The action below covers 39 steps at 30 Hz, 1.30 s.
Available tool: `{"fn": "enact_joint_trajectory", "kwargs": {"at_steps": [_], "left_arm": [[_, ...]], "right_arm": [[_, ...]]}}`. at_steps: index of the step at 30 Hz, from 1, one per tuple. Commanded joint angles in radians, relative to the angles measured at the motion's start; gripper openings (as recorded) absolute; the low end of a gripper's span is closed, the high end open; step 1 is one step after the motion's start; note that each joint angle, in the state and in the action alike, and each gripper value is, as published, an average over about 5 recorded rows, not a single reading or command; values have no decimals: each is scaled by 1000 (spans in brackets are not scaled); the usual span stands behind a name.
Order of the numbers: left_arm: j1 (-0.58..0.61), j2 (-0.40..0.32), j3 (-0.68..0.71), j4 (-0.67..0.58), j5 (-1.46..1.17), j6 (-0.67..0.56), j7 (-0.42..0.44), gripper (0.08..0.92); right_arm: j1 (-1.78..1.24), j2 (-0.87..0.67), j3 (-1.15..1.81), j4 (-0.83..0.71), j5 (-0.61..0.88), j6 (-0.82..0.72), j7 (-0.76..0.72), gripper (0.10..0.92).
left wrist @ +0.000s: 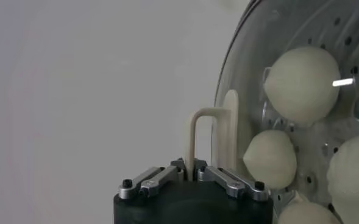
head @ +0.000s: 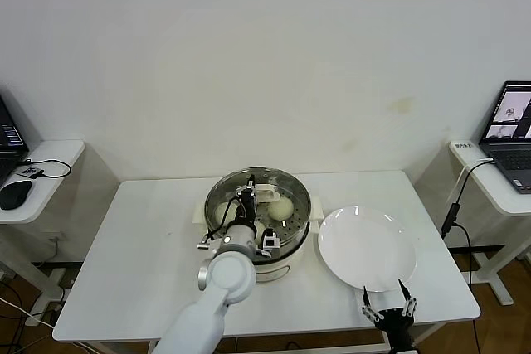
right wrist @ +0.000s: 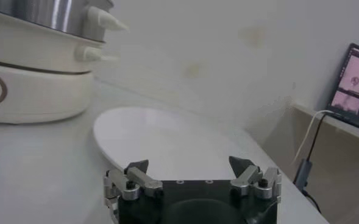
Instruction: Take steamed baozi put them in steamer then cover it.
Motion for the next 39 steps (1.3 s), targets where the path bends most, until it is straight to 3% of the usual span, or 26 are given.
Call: {"fn": "enact_joint_trajectory", "kwargs": {"at_steps": [1,20,31,34,39], "left_arm": [[4,-5,0,-3,3,0,-1,150],[26,-20,-6,-15,-9,-2,-30,163],[160,59,-27,-216,-164,3,-87,458],[234,124,-53,-317,-314,11,-136,545],[403,252,-156,-454,-696,-32,-293,684]], "right_arm": [[1,0,-1,-3,-1,2,0,823],[2,0,-6,-8,-5,3,-2,823],[-1,0,-5,-4,-8,3,-2,823],[-3,0,-5,-1,-8,3,-3,823],[-10,-3,-3,5,-5,5,-5,823]]}}
